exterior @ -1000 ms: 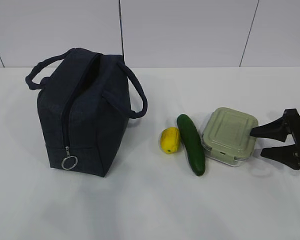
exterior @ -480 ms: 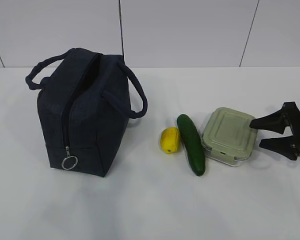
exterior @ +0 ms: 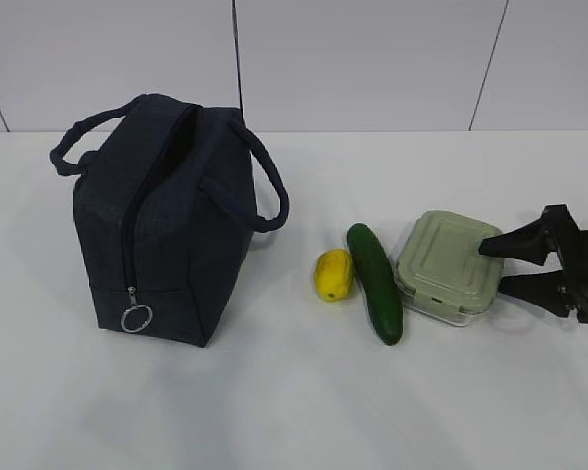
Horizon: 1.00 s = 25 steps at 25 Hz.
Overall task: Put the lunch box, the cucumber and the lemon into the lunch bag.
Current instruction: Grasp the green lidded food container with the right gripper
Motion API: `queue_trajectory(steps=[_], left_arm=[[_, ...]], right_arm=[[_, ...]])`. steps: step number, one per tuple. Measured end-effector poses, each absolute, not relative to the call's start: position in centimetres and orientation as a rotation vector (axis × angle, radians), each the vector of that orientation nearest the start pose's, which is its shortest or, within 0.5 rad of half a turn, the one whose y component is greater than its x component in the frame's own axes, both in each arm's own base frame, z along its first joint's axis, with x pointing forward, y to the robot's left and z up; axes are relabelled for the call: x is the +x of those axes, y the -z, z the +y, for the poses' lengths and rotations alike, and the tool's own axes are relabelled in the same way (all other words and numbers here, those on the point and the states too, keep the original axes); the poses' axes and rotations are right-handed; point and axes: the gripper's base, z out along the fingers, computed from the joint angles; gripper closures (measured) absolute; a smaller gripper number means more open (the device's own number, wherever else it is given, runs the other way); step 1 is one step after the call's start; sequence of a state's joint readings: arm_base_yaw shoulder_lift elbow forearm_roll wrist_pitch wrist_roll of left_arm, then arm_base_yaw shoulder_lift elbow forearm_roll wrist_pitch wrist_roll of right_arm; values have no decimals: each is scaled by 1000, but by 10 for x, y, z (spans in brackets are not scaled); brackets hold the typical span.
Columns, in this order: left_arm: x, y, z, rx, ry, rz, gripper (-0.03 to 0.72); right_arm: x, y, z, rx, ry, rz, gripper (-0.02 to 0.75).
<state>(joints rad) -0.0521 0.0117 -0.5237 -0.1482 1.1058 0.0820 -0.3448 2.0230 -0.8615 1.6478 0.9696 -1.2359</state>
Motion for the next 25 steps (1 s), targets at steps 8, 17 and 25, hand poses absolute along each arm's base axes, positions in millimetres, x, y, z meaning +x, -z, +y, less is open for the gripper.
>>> queue_trajectory(steps=[8, 17, 25], left_arm=[[-9, -281, -12, 151, 160, 2067, 449], [-9, -281, -12, 151, 160, 2067, 449], [-9, -281, -12, 151, 160, 2067, 449]], right_arm=[[339, -110, -33, 531, -1235, 2290, 232], [340, -95, -22, 499, -1243, 2333, 232], [342, -93, -20, 535, -1327, 2281, 232]])
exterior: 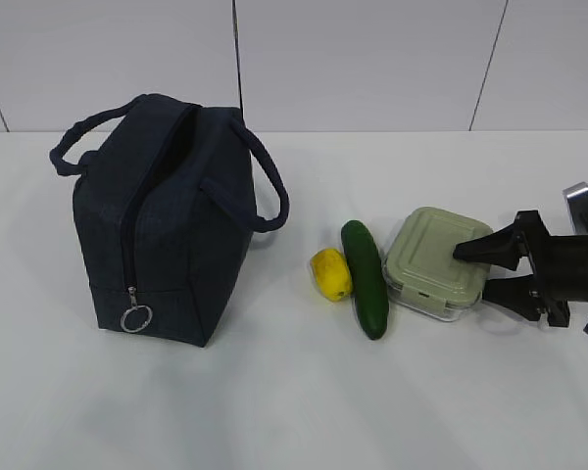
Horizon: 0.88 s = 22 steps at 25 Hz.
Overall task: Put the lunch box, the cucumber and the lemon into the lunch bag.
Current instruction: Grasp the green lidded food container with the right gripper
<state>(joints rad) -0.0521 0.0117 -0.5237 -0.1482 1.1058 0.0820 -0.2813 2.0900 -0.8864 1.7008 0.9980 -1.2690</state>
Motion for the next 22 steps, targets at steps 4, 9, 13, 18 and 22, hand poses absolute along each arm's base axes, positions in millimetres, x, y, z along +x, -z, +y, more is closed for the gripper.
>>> queue_trajectory(steps=[4, 9, 13, 18, 22], left_arm=[[-9, -281, -12, 151, 160, 2067, 449], [-9, -281, -12, 151, 160, 2067, 449], [-9, -281, -12, 151, 160, 2067, 449], [-9, -281, -12, 151, 160, 2067, 449], [-9, -281, -12, 151, 160, 2067, 449]], right_arm=[[342, -93, -18, 534, -1330, 2281, 232], [342, -93, -17, 533, -1339, 2277, 232], [342, -93, -17, 535, -1341, 2276, 232], [343, -92, -17, 540, -1336, 2277, 232], [343, -92, -18, 544, -1331, 2279, 232]])
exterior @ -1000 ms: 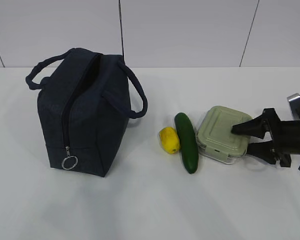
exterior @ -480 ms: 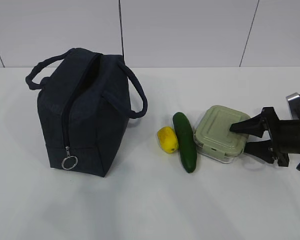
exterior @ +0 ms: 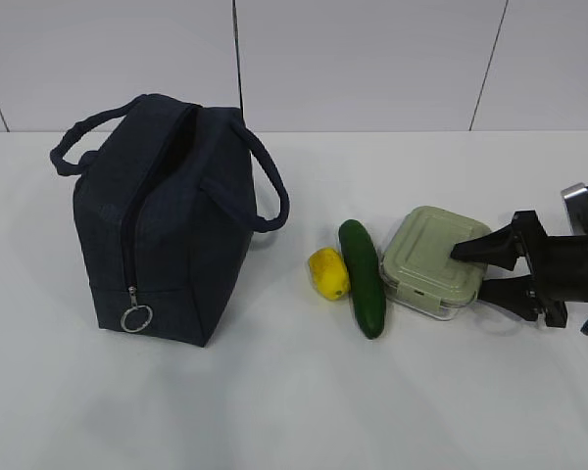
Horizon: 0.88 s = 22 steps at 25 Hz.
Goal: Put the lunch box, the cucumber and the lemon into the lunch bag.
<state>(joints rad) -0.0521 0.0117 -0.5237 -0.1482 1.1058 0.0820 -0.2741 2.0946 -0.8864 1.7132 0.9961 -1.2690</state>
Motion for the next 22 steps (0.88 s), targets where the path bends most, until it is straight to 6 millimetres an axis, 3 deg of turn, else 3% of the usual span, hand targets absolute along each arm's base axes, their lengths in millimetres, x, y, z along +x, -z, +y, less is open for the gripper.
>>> queue_trajectory(steps=[14, 22], left_arm=[[-9, -281, -12, 151, 160, 2067, 449], [-9, -281, -12, 151, 160, 2067, 449]], right_arm=[[344, -89, -18, 584, -1330, 2265, 235], [344, -88, -18, 589, -1333, 2263, 328]])
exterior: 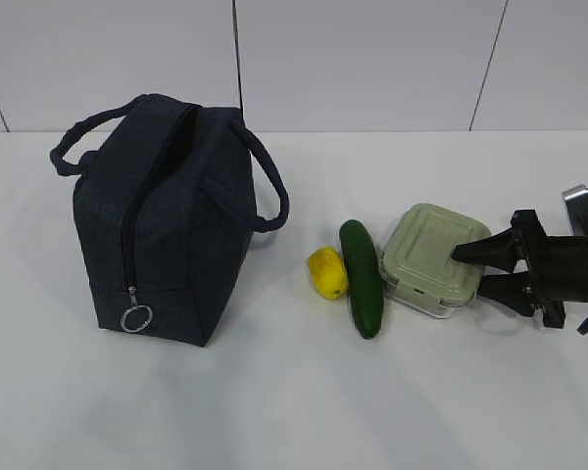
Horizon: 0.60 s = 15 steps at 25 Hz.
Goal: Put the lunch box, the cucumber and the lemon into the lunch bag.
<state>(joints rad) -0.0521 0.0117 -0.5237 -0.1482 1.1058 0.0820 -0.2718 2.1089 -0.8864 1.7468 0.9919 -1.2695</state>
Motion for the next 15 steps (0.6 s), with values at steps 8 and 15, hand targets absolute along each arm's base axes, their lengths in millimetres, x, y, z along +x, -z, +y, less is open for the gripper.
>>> queue_trajectory(steps=[8, 15], left_arm=[[-9, -281, -12, 151, 160, 2067, 449], [-9, -281, -12, 151, 160, 2067, 449]], right_arm=[[345, -89, -18, 557, -1324, 2256, 339], [345, -89, -18, 547, -1326, 2253, 362]])
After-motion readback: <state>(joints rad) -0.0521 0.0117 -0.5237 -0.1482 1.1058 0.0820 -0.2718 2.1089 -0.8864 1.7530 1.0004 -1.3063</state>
